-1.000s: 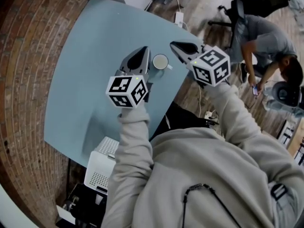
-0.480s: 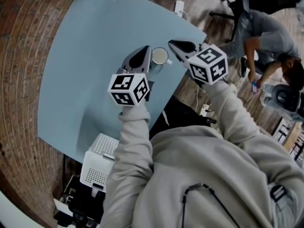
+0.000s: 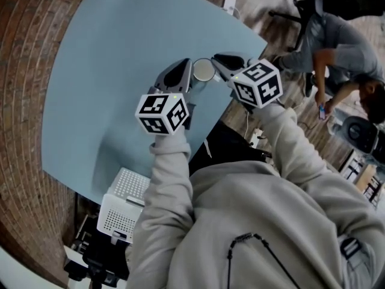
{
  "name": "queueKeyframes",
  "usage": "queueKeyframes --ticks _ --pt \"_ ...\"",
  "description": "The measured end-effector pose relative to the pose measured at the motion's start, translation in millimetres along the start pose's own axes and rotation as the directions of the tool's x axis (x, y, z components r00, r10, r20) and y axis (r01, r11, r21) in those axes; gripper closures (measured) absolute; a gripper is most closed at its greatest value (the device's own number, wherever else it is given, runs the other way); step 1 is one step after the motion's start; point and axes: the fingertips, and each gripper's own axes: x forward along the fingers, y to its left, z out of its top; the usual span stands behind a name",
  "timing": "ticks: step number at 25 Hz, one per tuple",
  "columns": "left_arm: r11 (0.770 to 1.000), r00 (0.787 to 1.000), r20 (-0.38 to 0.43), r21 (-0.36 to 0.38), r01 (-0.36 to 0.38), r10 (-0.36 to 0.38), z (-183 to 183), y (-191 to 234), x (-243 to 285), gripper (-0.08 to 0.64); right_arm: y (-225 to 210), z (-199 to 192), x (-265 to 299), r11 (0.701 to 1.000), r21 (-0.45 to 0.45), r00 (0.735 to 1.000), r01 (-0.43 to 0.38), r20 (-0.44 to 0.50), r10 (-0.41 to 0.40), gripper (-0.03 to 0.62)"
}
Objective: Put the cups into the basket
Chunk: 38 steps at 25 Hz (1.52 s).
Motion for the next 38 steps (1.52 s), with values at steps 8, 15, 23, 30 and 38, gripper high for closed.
queueKeyframes --ticks 8,15,23,30,38 --pt "1.0 1.0 -0.026 -0.026 -0.013 0.012 -14.1 14.0 8.7 0.565 -7.6 -34.1 30.7 1.0 -0.014 0.989 -0.018 -0.144 0.016 0.387" --pt "0.999 0.998 -0.057 -0.045 -0.015 0.013 -29.4 19.3 20.0 0.565 -16.1 -50.1 47.1 1.0 0.008 0.982 -0.015 -0.191 0.016 0.374" --pt "0.998 0.997 -0.075 -0.059 -0.012 0.007 -34.8 24.1 28.5 0.563 -26.0 -60.4 57.9 1.0 0.004 0.971 0.0 -0.239 0.001 0.376" --pt "0.998 0.996 -0.092 -0.069 -0.009 0.003 -41.6 27.4 31.3 0.565 -28.1 -69.4 67.9 1.0 0.004 0.958 0.0 -0.286 0.001 0.377" --pt "0.996 0.997 -0.073 -0.084 0.008 -0.014 -39.7 25.7 31.3 0.564 -32.8 -70.1 76.4 0.993 -0.108 0.943 0.038 -0.325 -0.071 0.522"
